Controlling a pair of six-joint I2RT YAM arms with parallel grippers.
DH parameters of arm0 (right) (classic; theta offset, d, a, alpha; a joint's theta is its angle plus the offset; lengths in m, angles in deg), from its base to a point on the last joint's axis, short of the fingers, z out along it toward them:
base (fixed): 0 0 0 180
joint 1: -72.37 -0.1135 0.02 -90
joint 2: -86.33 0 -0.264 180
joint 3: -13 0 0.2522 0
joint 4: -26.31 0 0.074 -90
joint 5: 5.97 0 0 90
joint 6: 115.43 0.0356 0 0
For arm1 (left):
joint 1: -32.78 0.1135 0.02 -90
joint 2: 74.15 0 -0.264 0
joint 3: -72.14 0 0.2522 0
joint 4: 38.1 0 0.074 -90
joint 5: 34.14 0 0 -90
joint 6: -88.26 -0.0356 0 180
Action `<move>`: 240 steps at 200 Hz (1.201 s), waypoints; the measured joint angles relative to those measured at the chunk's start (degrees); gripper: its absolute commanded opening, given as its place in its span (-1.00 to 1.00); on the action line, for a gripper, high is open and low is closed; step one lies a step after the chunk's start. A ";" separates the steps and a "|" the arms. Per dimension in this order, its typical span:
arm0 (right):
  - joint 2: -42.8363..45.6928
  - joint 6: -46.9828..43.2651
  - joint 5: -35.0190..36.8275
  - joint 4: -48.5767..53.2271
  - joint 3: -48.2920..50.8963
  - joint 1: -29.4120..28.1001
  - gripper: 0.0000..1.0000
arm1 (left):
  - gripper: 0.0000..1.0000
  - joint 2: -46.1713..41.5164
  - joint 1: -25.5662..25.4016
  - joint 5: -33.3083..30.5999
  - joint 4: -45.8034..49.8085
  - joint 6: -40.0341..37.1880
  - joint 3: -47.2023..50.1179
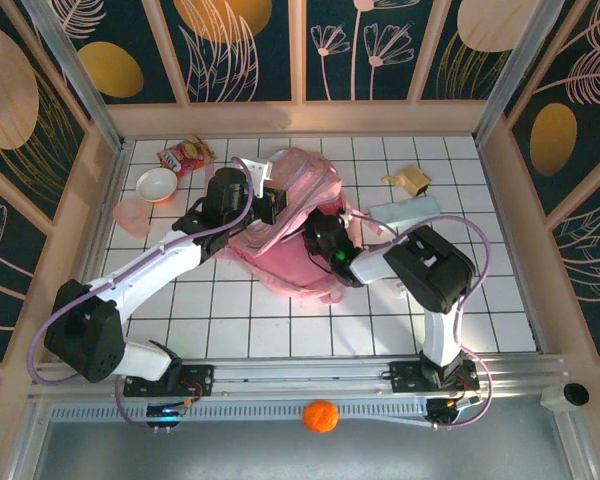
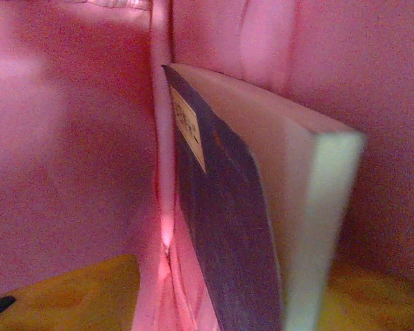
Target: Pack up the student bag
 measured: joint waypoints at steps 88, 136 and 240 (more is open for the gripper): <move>30.18 -6.10 3.30 20.17 15.02 -7.10 0.17 | -1.00 -0.26 -0.39 0.31 -2.86 -3.63 2.58; 52.98 -12.50 14.93 44.02 14.60 -11.47 0.16 | -1.00 2.97 -5.22 4.00 -6.40 -14.10 9.55; 61.22 -42.84 17.94 55.25 13.35 -11.41 0.17 | 0.28 14.64 -10.56 4.44 -7.65 -15.69 9.25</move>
